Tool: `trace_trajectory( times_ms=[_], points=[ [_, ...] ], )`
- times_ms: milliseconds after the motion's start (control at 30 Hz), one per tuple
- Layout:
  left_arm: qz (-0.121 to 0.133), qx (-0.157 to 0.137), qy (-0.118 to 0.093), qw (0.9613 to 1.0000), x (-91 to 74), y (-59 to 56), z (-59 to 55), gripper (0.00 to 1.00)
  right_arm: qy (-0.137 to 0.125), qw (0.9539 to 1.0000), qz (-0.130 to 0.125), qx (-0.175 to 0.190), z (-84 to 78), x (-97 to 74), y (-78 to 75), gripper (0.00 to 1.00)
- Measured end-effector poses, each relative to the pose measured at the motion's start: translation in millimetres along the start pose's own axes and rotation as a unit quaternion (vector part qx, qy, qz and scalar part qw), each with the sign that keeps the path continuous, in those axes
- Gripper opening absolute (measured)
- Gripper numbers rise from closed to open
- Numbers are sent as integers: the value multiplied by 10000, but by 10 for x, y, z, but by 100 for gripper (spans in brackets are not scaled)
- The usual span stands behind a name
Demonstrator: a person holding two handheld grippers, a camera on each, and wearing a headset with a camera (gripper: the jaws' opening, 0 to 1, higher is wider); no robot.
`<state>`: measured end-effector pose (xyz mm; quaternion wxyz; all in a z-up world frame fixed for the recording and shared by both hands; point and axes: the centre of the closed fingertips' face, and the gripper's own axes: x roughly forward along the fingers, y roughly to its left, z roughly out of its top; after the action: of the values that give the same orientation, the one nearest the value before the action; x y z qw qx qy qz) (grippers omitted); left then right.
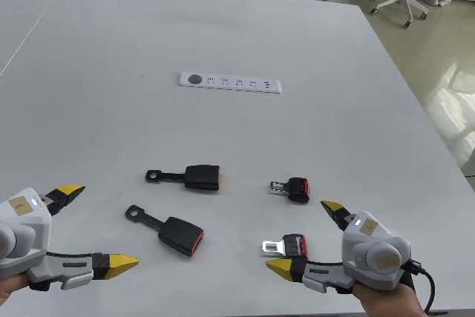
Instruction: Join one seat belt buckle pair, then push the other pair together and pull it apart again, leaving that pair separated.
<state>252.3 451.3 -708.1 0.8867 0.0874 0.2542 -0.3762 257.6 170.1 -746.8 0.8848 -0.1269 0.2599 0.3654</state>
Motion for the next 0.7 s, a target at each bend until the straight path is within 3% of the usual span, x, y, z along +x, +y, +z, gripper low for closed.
trace_trajectory(
  times_ms=[700],
  points=[
    [31,-6,-9,10000,-26,4,-2,100,-14,10000,16,-35,19,-15,4,99]
  ],
)
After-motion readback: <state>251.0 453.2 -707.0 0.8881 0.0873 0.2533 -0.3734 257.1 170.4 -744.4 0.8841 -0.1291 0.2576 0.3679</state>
